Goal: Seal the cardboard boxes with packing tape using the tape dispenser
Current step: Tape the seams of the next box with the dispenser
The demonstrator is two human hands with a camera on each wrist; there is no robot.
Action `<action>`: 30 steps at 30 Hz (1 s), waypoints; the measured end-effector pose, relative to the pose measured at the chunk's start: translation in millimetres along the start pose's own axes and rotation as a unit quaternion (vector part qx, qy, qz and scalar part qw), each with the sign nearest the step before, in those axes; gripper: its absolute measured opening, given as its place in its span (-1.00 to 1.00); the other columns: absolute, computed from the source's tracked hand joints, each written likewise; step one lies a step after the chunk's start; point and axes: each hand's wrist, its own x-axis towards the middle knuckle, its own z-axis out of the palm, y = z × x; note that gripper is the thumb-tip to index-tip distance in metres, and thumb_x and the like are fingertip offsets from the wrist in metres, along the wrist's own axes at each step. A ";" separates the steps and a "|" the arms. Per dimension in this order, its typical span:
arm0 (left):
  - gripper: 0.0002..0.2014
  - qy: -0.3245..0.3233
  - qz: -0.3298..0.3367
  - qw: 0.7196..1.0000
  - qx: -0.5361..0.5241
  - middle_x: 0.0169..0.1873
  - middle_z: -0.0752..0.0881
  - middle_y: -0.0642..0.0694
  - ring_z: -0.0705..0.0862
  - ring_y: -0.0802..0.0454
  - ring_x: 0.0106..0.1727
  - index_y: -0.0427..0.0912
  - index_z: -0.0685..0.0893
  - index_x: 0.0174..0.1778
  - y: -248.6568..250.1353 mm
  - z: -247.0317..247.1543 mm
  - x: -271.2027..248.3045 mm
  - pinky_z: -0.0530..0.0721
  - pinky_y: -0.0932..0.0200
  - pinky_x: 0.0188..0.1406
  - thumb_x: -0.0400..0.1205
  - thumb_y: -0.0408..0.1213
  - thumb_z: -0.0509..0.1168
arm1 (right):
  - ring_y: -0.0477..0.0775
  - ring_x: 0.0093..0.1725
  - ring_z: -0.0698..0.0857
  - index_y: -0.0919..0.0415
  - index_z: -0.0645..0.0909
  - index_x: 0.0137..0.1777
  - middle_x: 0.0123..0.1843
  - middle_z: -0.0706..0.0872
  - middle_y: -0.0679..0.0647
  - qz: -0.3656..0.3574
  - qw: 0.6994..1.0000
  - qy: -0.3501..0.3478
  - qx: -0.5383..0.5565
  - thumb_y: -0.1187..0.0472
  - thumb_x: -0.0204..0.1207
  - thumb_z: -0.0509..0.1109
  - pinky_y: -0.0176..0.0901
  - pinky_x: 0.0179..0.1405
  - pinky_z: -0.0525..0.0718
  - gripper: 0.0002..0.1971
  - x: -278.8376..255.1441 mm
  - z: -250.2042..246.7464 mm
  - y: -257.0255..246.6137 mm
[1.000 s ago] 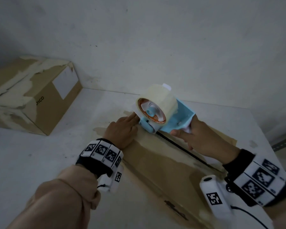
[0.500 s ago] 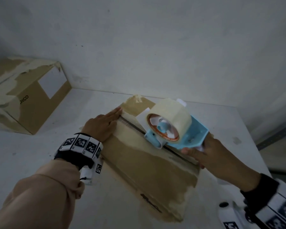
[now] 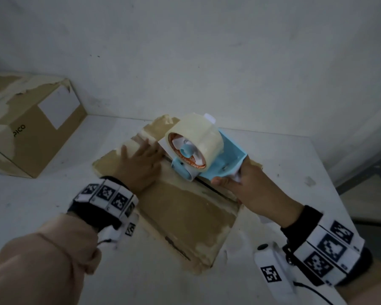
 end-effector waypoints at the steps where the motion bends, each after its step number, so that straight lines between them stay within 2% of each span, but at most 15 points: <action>1: -0.35 -0.009 0.011 1.000 -0.011 0.65 -0.14 0.08 -0.19 0.04 0.66 0.08 -0.08 0.62 8.2 3.7 -2.6 -0.23 -0.36 0.56 0.53 -0.01 -0.42 | -0.12 0.01 0.70 -0.30 0.41 -0.08 0.01 0.72 -0.10 -0.004 1.000 0.002 -0.004 -0.24 0.21 0.36 -0.07 0.04 0.69 -0.70 1.0 0.3 0.7; 4: -0.51 0.011 0.004 0.999 -0.049 0.65 -0.11 0.14 -0.17 0.10 0.66 0.13 -0.03 0.62 12.8 9.1 0.6 -0.27 -0.34 0.56 0.71 -0.03 -0.35 | -0.11 -0.04 0.71 -0.28 0.43 -0.11 -0.04 0.73 -0.09 0.000 1.000 0.010 -0.020 -0.28 0.18 0.37 -0.01 0.00 0.72 -0.69 2.4 2.7 2.6; 6: -0.52 0.027 -0.007 0.998 -0.053 0.65 -0.07 0.16 -0.13 0.14 0.66 0.12 0.00 0.62 9.4 11.5 2.2 -0.24 -0.30 0.57 0.73 -0.04 -0.29 | -0.13 -0.04 0.71 -0.25 0.47 -0.06 -0.03 0.73 -0.10 0.007 1.000 0.001 -0.018 -0.27 0.20 0.37 0.00 -0.01 0.72 -0.66 -0.7 2.6 4.7; 8: -0.51 0.033 -0.016 0.998 -0.056 0.65 -0.06 0.15 -0.12 0.15 0.66 0.10 -0.01 0.63 9.1 12.4 2.5 -0.22 -0.27 0.58 0.73 -0.03 -0.27 | -0.24 -0.14 0.71 -0.15 0.48 0.10 -0.05 0.73 -0.13 0.016 1.000 -0.008 -0.018 -0.24 0.23 0.38 -0.20 -0.17 0.71 -0.55 -9.0 -2.2 7.4; 10: -0.50 0.032 -0.022 0.998 -0.053 0.64 -0.06 0.16 -0.11 0.15 0.66 0.09 -0.05 0.63 9.7 12.1 2.1 -0.21 -0.25 0.59 0.72 0.00 -0.26 | -0.38 -0.37 0.66 -0.12 0.42 0.09 -0.23 0.67 -0.23 0.024 1.000 -0.006 -0.019 -0.16 0.29 0.42 -0.51 -0.44 0.55 -0.59 -22.2 -11.2 11.5; 12: -0.49 0.025 -0.025 0.998 -0.052 0.64 -0.07 0.17 -0.11 0.15 0.65 0.08 -0.06 0.63 10.1 11.0 2.6 -0.22 -0.24 0.58 0.72 0.01 -0.25 | -0.47 -0.44 0.61 -0.09 0.38 0.08 -0.35 0.61 -0.26 0.040 0.999 -0.004 -0.019 -0.16 0.25 0.40 -0.58 -0.52 0.48 -0.56 -39.9 -22.5 18.1; 14: -0.49 0.022 -0.028 0.998 -0.047 0.64 -0.09 0.17 -0.11 0.15 0.65 0.08 -0.07 0.63 10.3 10.8 3.3 -0.22 -0.24 0.58 0.72 0.02 -0.24 | -0.48 -0.43 0.61 0.02 0.38 0.17 -0.43 0.65 -0.27 0.060 0.998 -0.004 -0.027 -0.20 0.15 0.36 -0.60 -0.51 0.48 -0.40 -57.8 -34.1 25.9; 16: -0.49 0.025 -0.030 0.998 -0.039 0.64 -0.08 0.17 -0.10 0.14 0.66 0.08 -0.06 0.63 11.3 10.8 3.7 -0.20 -0.25 0.58 0.72 0.02 -0.22 | -0.48 -0.41 0.61 0.08 0.38 0.19 -0.46 0.67 -0.36 0.076 0.997 -0.006 -0.030 -0.20 0.13 0.34 -0.60 -0.49 0.50 -0.36 -72.5 -42.2 33.2; 19: -0.49 0.032 -0.033 0.998 -0.031 0.64 -0.05 0.16 -0.07 0.13 0.66 0.07 -0.04 0.62 11.4 10.9 4.4 -0.17 -0.25 0.58 0.73 0.01 -0.20 | -0.50 -0.41 0.61 0.05 0.39 0.11 -0.47 0.63 -0.21 0.085 0.996 -0.008 -0.029 -0.16 0.15 0.33 -0.62 -0.47 0.50 -0.46 -88.8 -49.6 35.4; 20: -0.49 0.035 -0.033 0.998 -0.029 0.64 -0.05 0.16 -0.06 0.13 0.66 0.06 -0.03 0.62 11.1 10.8 4.3 -0.15 -0.26 0.58 0.73 0.01 -0.20 | -0.50 -0.41 0.61 0.00 0.39 0.06 -0.47 0.65 -0.23 0.090 0.996 -0.007 -0.028 -0.14 0.16 0.33 -0.62 -0.48 0.50 -0.53 -93.3 -52.4 38.1; 23: -0.49 0.038 -0.029 0.998 -0.033 0.64 -0.02 0.15 -0.04 0.12 0.66 0.06 -0.01 0.62 10.6 10.2 4.6 -0.13 -0.26 0.58 0.72 0.01 -0.19 | -0.42 -0.43 0.64 -0.12 0.37 -0.08 -0.44 0.63 -0.54 0.094 0.995 -0.009 -0.026 -0.15 0.17 0.32 -0.58 -0.48 0.54 -0.66 -104.8 -61.1 43.9; 25: -0.49 0.037 -0.030 0.998 -0.035 0.65 -0.02 0.14 -0.04 0.10 0.66 0.04 0.00 0.62 10.1 8.3 3.7 -0.11 -0.28 0.58 0.72 0.00 -0.18 | -0.33 -0.44 0.65 -0.14 0.37 -0.11 -0.44 0.63 -0.54 0.089 0.996 -0.005 -0.026 -0.15 0.22 0.32 -0.54 -0.49 0.56 -0.71 -109.5 -63.1 47.4; 27: -0.49 0.032 -0.039 0.998 -0.039 0.65 -0.03 0.10 -0.05 0.06 0.66 0.01 0.00 0.62 13.3 4.9 0.7 -0.10 -0.36 0.55 0.73 -0.02 -0.19 | -0.45 -0.43 0.63 -0.14 0.38 -0.14 -0.48 0.60 -0.59 0.073 0.997 0.006 -0.021 0.03 0.36 0.39 -0.61 -0.46 0.51 -0.79 -112.0 -61.9 51.8; 28: -0.49 0.030 -0.044 0.998 -0.042 0.65 -0.04 0.08 -0.07 0.03 0.66 0.00 -0.01 0.63 17.8 2.9 -2.8 -0.10 -0.41 0.54 0.73 -0.02 -0.19 | -0.51 -0.42 0.61 -0.14 0.39 -0.16 -0.50 0.58 -0.62 0.062 0.998 0.011 -0.020 0.13 0.40 0.42 -0.65 -0.46 0.49 -0.77 -112.1 -60.3 54.8; 30: -0.49 0.012 -0.031 0.998 -0.049 0.65 -0.06 0.06 -0.12 0.03 0.66 0.02 -0.03 0.63 37.0 0.1 -12.8 -0.14 -0.43 0.53 0.73 -0.01 -0.21 | -0.53 -0.41 0.60 -0.15 0.42 -0.15 -0.49 0.58 -0.62 0.059 0.998 0.020 -0.019 0.10 0.36 0.43 -0.65 -0.46 0.47 -0.78 -111.0 -56.3 54.5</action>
